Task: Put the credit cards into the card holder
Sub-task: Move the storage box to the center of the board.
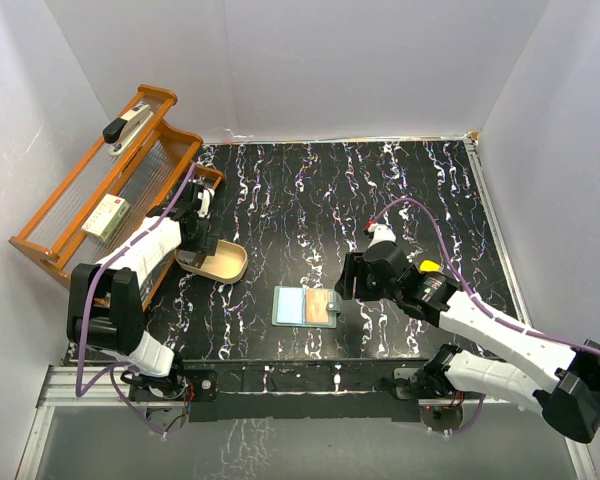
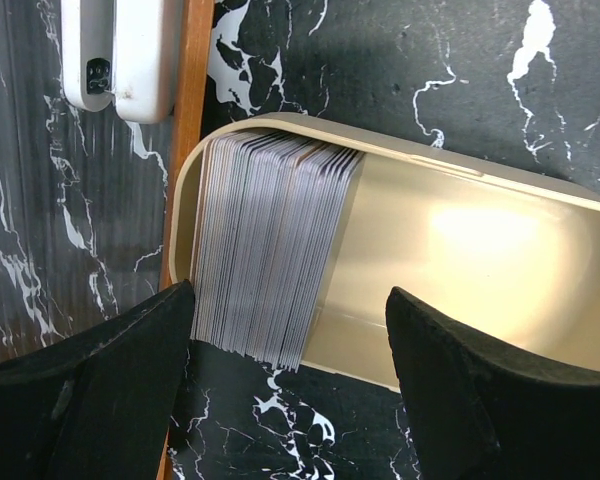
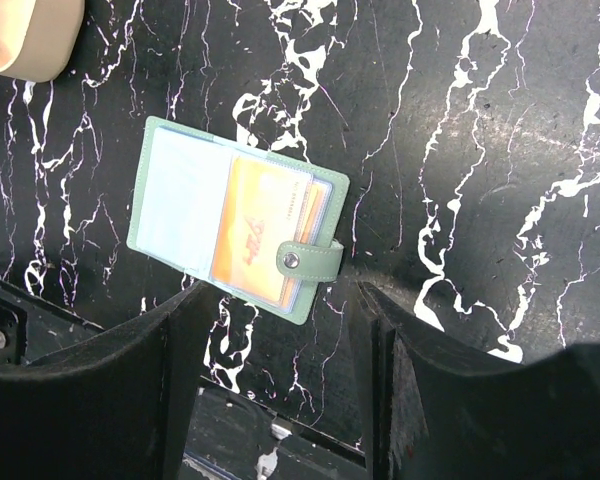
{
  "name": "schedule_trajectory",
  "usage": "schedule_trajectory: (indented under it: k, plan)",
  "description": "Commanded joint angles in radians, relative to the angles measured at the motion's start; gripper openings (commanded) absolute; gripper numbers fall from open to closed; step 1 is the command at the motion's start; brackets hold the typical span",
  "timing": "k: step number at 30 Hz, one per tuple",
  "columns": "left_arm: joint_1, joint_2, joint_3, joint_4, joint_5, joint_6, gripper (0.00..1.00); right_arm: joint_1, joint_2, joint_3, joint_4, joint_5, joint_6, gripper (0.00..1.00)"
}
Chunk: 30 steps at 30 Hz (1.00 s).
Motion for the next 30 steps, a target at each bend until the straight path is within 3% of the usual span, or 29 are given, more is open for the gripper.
schedule_trajectory:
  k: [1,30]
  plan:
    - [0.017,0.002,0.010,-0.010,-0.034,0.011,0.75,0.004,0.005,0.054,0.056,0.000,-0.023,0.55]
    - [0.028,0.080,0.033,-0.055,-0.154,0.017,0.76,0.004,-0.018,0.039,0.056,0.000,-0.016,0.57]
